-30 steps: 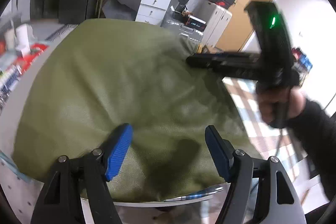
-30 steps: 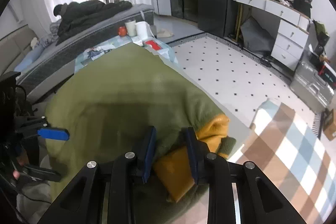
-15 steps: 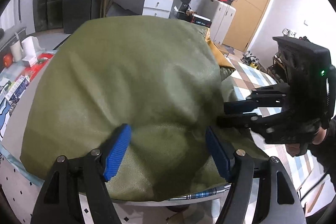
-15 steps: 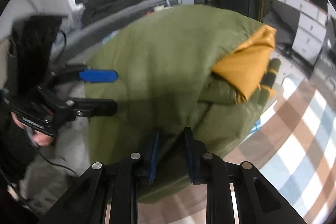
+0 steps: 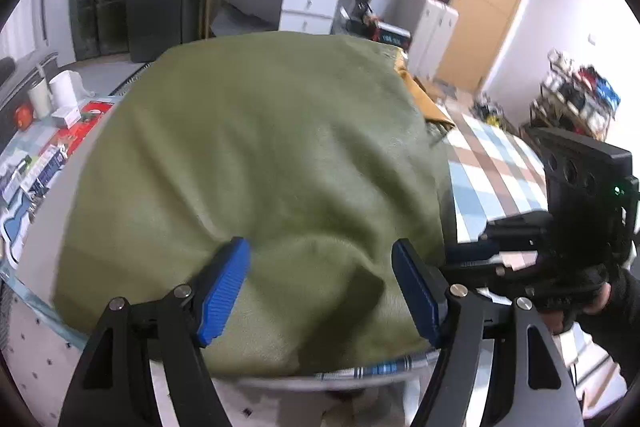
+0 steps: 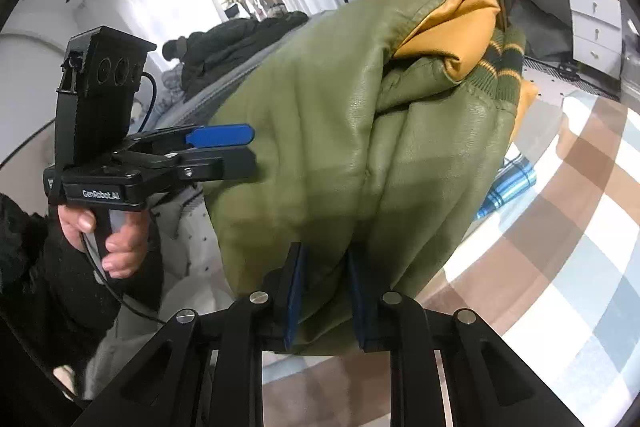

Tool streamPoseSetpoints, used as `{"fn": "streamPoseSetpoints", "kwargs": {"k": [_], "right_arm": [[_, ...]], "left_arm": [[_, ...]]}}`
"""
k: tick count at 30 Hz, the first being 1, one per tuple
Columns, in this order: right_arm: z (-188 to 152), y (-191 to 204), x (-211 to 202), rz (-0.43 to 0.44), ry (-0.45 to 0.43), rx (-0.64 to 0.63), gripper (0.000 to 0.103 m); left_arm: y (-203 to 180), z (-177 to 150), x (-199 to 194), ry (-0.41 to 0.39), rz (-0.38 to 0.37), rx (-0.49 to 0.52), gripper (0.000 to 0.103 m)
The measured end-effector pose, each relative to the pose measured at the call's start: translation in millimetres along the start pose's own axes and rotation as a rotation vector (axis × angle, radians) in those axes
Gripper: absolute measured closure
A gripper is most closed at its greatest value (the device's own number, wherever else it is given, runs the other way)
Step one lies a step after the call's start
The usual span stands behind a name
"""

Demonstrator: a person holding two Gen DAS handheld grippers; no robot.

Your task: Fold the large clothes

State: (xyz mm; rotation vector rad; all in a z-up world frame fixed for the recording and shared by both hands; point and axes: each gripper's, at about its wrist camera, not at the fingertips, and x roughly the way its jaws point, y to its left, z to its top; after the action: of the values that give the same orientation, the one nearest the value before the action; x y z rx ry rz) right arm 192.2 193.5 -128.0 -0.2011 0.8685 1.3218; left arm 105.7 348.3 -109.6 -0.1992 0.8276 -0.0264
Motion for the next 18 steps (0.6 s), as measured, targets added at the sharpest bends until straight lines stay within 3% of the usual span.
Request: {"fn": "streamPoseSetpoints", "kwargs": {"k": [3, 6, 8, 10, 13, 15, 18], "right_arm": [[-2, 1, -15, 0.004, -0.033, -0.002, 0.081], [-14, 5, -6, -0.052, -0.022, -0.007, 0.081], [-18, 9, 9, -0.096, -0.022, 0.039, 0.081], [-22, 13, 9, -0.139, -0.054, 0.034, 0.081], [-29, 17, 1, -0.140, -0.092, 0.060, 0.081], [-33, 13, -10, -0.106, -0.123, 0.099, 0.081], [-33, 15, -32, -0.055, -0.196, 0.110, 0.080]], "left_arm": [[14, 22, -40, -0.118, -0.026, -0.048, 0.034], [23, 58, -49, -0.154, 0.005, -0.041, 0.034], [23, 91, -27, -0.070, -0.035, -0.053, 0.034], [8, 113, 1, 0.027, -0.069, 0.006, 0.034], [-23, 123, 47, 0.174, -0.101, 0.094, 0.034], [-38, 120, 75, 0.236, -0.044, 0.142, 0.034], [-50, 112, 92, 0.237, 0.041, 0.187, 0.034]]}}
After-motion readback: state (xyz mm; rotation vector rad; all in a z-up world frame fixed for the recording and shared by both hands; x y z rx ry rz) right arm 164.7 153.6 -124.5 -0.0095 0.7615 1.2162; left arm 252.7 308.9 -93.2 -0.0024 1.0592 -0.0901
